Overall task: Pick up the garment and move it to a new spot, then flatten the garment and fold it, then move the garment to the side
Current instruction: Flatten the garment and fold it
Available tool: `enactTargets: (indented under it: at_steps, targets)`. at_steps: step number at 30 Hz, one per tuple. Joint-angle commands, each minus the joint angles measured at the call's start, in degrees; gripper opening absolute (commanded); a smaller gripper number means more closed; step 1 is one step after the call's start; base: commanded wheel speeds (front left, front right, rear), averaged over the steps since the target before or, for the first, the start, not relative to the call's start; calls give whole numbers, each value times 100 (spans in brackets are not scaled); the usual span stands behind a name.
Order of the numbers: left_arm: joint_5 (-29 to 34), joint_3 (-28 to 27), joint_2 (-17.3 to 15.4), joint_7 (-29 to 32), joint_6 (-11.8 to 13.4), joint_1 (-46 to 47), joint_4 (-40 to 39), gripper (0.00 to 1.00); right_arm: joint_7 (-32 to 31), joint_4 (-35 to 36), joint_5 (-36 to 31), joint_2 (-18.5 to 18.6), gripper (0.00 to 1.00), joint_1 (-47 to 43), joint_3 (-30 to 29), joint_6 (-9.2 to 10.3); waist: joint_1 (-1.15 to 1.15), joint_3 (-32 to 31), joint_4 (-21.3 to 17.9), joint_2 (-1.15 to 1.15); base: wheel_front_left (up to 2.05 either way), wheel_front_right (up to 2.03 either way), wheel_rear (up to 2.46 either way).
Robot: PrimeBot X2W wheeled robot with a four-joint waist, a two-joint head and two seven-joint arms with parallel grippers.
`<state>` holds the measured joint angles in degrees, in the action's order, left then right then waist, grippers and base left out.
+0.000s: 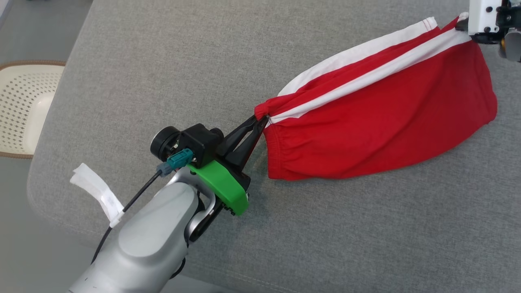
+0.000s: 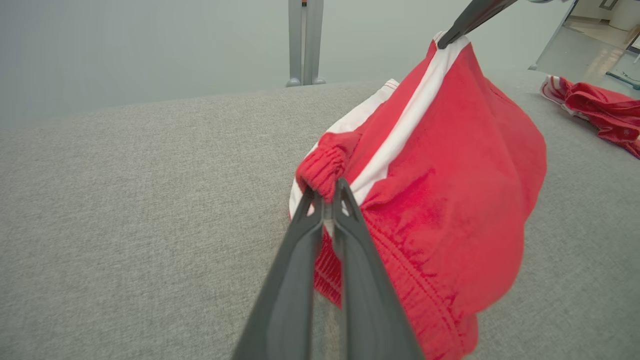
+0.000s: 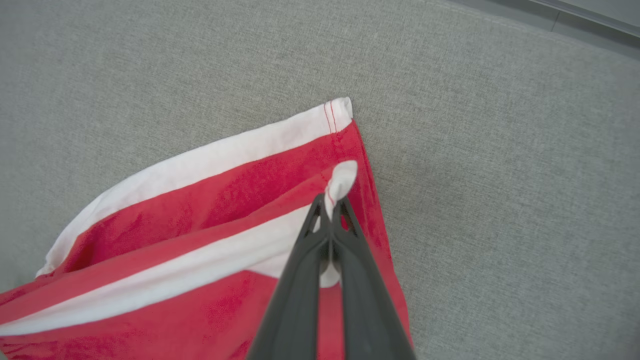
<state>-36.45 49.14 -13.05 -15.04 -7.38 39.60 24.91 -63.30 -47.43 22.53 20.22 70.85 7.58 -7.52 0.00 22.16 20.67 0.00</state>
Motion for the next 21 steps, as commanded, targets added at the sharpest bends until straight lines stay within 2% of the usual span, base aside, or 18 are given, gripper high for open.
enactTargets:
  at_steps: [1, 9, 17, 18, 19, 20, 21]
  targets:
    - [15, -27, 52, -15, -13, 131, 8, 0, 113, -43, -126, 51, 0, 94, -57, 6, 0, 203, 160, 0, 0, 0, 0]
    - [76, -135, 187, -15, -13, 174, 7, 0, 517, -228, -400, 86, 0, 188, -185, 7, 0, 355, 207, 0, 0, 0, 0]
    - [210, -221, 292, -16, -14, 294, 22, 0, 927, -151, -288, 81, 0, 300, 12, 7, 0, 557, 234, 0, 0, 0, 0]
    - [213, -227, 301, -15, -14, 300, 43, 0, 978, -163, -294, 94, 40, 320, 12, 7, 0, 577, 237, 0, 0, 0, 0]
    - [226, -236, 308, -15, -14, 315, 70, 16, 1002, -203, -306, 98, 100, 350, -1, 7, 0, 604, 236, 0, 0, 0, 0]
    - [240, -250, 318, -15, -14, 333, 91, 44, 1002, -246, -333, 104, 100, 367, -9, 7, 0, 620, 235, 0, 0, 0, 0]
    - [269, -298, 335, -15, -14, 368, 120, 82, 1018, -268, -371, 108, 100, 386, 24, 7, 0, 642, 232, 0, 0, 0, 0]
